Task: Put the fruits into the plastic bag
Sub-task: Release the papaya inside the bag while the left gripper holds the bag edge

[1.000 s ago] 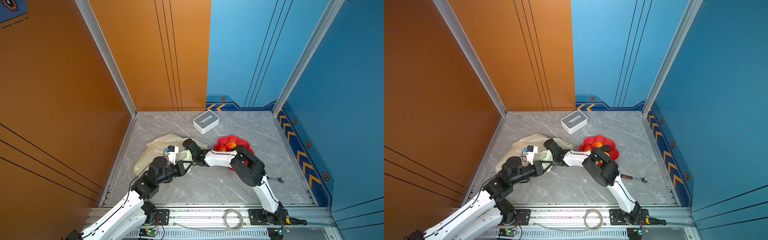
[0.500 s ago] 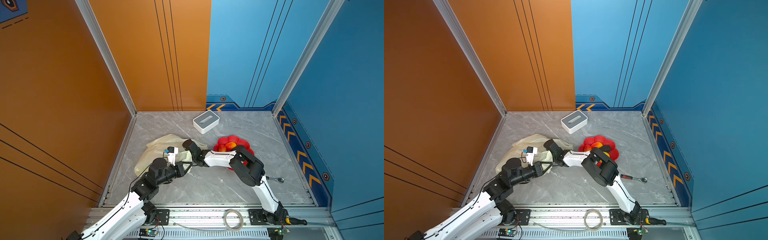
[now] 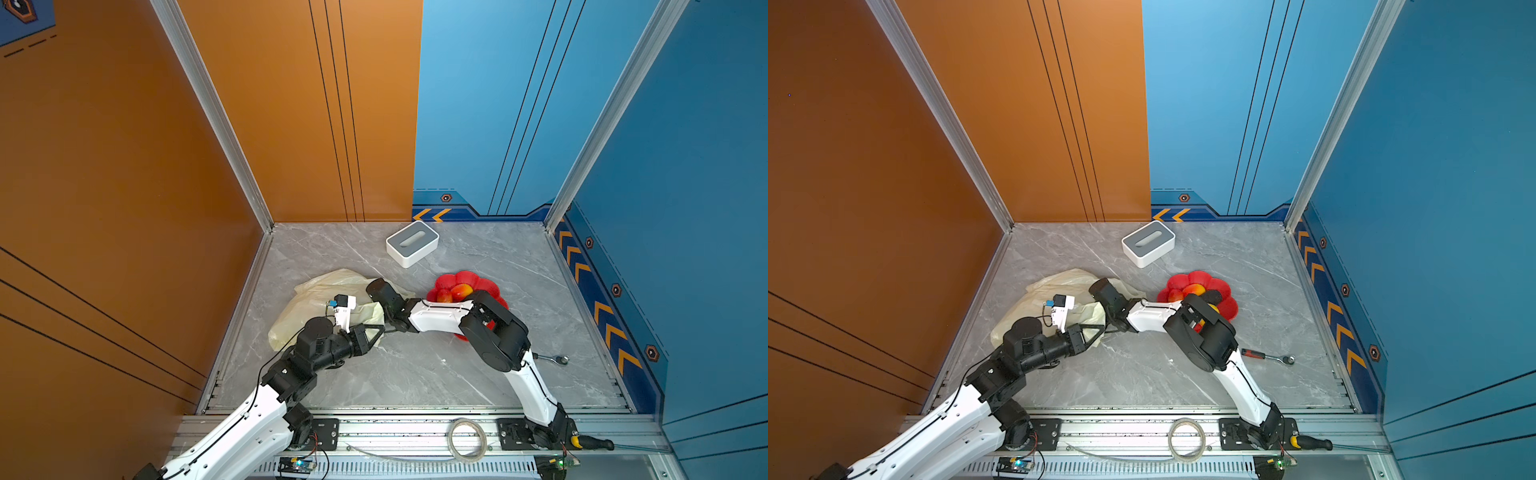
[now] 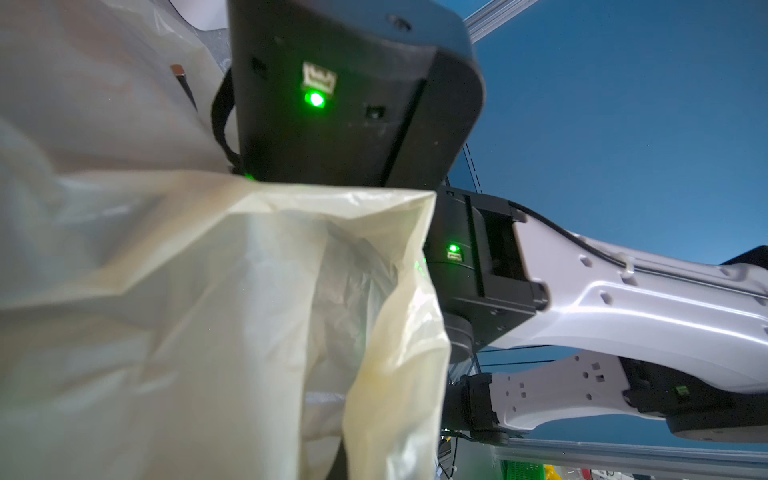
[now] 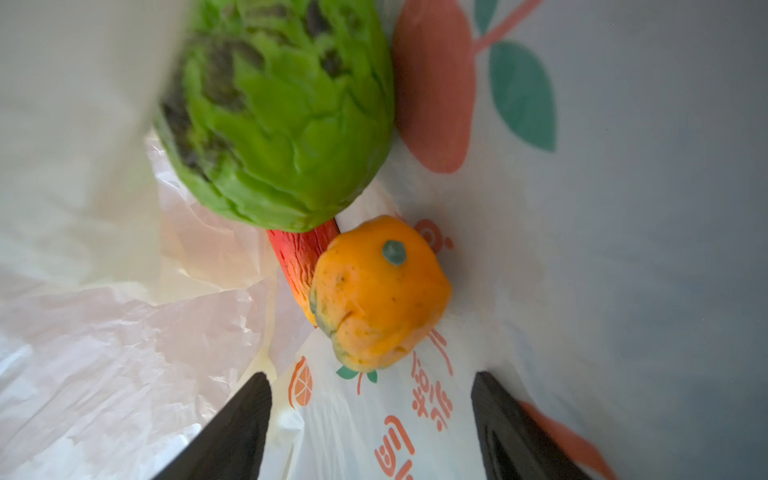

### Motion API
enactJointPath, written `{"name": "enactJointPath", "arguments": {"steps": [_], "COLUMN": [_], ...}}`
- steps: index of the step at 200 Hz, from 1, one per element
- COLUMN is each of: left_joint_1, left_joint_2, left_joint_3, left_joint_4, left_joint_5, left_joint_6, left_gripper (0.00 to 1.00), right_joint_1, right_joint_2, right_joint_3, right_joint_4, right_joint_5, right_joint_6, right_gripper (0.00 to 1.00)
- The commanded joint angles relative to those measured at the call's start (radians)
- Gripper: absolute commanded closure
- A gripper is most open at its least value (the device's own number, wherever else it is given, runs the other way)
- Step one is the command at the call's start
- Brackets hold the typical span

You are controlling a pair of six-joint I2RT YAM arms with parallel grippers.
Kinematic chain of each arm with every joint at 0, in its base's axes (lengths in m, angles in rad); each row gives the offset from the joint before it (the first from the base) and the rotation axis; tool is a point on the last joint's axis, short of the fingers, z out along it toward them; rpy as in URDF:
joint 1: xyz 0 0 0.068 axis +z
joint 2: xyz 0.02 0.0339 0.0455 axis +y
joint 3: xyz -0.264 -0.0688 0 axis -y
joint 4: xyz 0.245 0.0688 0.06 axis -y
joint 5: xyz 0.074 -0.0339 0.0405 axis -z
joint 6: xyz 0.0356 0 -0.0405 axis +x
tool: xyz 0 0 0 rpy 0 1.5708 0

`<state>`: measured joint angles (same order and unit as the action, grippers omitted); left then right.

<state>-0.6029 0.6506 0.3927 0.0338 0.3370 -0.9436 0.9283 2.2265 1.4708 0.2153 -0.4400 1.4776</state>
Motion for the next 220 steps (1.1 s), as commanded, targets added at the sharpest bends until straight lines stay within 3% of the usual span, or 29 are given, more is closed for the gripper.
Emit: {"name": "enactJointPath", "arguments": {"steps": [1,169,220], "left_joint_1": [0.005,0.048,0.057], "left_joint_2": [-0.02,-0.073,-0.069], "left_joint_3": [-0.015,-0.02,-0.017], "left_joint_4": [-0.007,-0.063,-0.063], "left_joint_5": [-0.007,-0.001,0.004], "left_joint_6": [0.004,0.005,0.006], "left_gripper": [1.0,1.0,1.0], "right_joint_1": [-0.008,-0.048,-0.081], "right_joint_2": [-0.037,-0.147,-0.267], "right_joint_3": [-0.012,-0.095,-0.164], "right_joint_4": [-0.039,-0.105,-0.169], "right_joint_5": [0.01,-0.029,-0.042], "right_joint_6": [-0.033,-0.117,-0.174], "right_gripper": [0.25,0.26,0.26]}}
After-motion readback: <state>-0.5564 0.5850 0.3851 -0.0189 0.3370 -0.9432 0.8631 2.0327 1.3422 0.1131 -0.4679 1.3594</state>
